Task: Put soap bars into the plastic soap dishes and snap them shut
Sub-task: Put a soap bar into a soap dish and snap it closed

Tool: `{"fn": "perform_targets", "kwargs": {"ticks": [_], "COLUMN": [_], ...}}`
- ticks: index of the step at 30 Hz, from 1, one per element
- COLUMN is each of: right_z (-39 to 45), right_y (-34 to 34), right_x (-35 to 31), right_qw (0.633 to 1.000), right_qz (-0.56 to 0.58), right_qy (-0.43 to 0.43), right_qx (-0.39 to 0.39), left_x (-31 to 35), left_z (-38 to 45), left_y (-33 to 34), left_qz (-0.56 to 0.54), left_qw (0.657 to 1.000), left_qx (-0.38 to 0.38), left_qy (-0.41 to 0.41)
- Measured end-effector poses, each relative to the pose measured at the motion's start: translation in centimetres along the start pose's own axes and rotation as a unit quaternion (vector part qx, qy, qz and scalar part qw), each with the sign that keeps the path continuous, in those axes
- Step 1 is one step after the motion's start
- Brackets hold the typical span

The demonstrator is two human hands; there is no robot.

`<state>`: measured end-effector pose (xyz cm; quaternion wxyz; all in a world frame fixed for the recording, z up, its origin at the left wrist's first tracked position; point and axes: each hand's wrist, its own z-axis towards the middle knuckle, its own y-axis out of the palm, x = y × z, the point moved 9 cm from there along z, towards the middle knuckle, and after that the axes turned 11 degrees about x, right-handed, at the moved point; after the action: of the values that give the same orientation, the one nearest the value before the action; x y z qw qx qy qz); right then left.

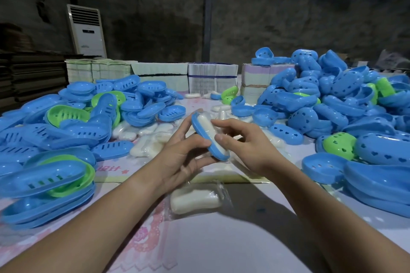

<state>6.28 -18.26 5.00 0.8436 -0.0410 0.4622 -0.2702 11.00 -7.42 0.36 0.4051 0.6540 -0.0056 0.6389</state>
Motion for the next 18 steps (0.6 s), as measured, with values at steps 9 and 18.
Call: {"fn": "perform_targets", "kwargs": {"ticks": [9, 18], "right_z": [2.6, 4.7], "right_y": [-5.1, -12.8], "right_x": [2.1, 15.0], "right_qw": [0.991, 0.844], "right_qz": [0.012, -0.475], "right_qy": [0.042, 0.242], "right_qx": [0.128, 0.056], "left_x": [-0.1, 0.7], "left_z": [0.8, 0.9], "left_y": [-0.2, -0.2], "left_qz": [-0.092, -0.115], "left_qw": [0.995, 0.993], "left_qx": [0.013, 0.008], "left_qy": [-0.041, -0.034]}}
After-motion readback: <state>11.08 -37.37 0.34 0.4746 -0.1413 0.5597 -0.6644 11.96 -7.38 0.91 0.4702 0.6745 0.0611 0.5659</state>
